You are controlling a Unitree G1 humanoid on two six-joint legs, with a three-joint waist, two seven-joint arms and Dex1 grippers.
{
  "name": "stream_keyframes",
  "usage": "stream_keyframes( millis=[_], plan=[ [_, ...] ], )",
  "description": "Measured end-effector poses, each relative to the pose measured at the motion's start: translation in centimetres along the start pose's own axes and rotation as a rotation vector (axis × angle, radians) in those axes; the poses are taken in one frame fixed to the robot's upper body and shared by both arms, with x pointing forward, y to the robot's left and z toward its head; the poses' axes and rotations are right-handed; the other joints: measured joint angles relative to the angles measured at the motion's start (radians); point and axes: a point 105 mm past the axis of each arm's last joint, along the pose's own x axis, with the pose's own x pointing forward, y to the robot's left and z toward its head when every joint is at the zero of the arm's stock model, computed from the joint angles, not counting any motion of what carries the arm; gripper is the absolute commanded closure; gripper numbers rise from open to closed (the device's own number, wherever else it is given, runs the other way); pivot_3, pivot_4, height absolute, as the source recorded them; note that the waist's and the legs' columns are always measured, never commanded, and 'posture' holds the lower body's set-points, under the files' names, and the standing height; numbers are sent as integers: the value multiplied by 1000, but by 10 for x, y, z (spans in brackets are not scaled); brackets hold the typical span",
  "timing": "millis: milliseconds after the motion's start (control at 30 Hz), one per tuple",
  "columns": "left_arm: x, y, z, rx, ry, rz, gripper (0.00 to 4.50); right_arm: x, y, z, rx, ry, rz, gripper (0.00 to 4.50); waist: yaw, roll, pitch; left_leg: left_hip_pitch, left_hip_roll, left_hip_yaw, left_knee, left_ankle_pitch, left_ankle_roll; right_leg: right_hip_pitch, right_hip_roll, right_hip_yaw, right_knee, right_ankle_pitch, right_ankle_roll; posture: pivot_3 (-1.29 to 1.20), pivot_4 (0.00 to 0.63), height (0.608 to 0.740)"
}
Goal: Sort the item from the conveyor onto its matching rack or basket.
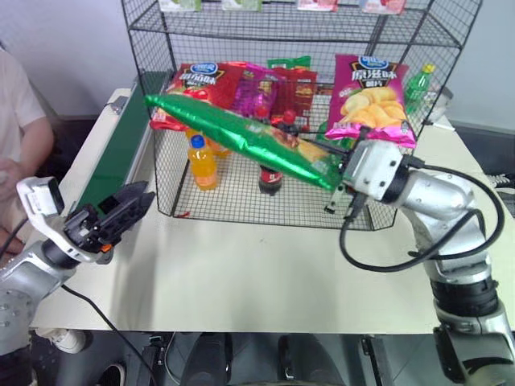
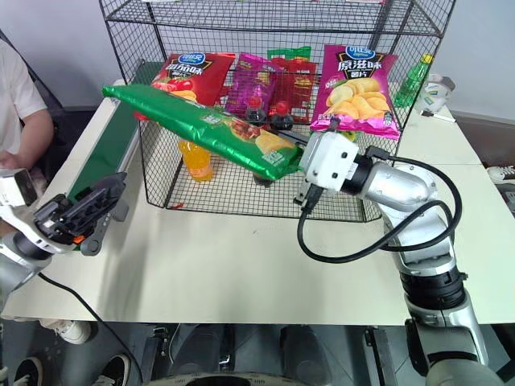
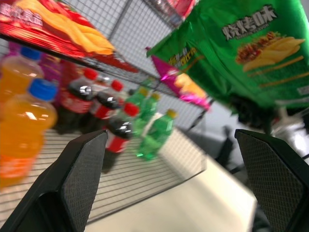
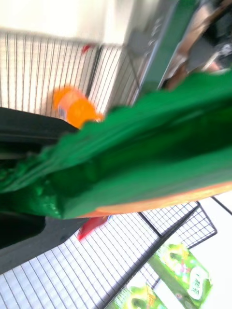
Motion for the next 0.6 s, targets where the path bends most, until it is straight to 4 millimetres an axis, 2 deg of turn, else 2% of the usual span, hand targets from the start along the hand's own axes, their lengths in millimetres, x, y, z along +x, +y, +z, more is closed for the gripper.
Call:
stream_keyframes(
  millis=[67, 133, 267, 333, 433, 600],
  plan=[
    [4, 1, 1, 56, 8, 1, 0, 2, -12, -18, -191, 117, -33, 4287, -1, 0, 0, 0, 0, 0, 1, 0, -1, 0, 0, 0, 0, 0, 0, 0, 150, 739],
    [5, 3, 2, 100, 1, 14, 0, 0, -24, -27, -328, 185, -86, 4287, -2, 0, 0, 0, 0, 0, 0, 2, -4, 0, 0, 0, 0, 0, 0, 0, 150, 739],
    [5, 4, 3, 155, -11, 34, 0, 3, -37, -26, -477, 214, -208, 4287, -8, 0, 0, -1, 1, 0, -1, 3, -6, -2, 1, 1, 1, 0, 0, 0, 150, 739],
    [3, 4, 1, 186, 6, 45, 0, 4, -42, -30, -503, 255, -244, 4287, -9, 0, 0, -1, 1, 1, -1, 4, -6, -2, 1, 1, 1, 0, 0, 0, 150, 739],
    [2, 5, 0, 247, 21, 68, 0, 8, -48, -45, -478, 347, -281, 4287, -6, 0, 0, 0, 1, 0, 0, 3, -5, -2, 1, 1, 2, 0, 0, 0, 150, 739],
    [8, 1, 0, 319, 18, 60, 0, 29, -56, -57, -372, 415, -354, 4287, -9, 0, 0, 0, 1, 0, 0, 2, -3, -2, 0, 1, 4, 0, 0, 0, 150, 739]
  ],
)
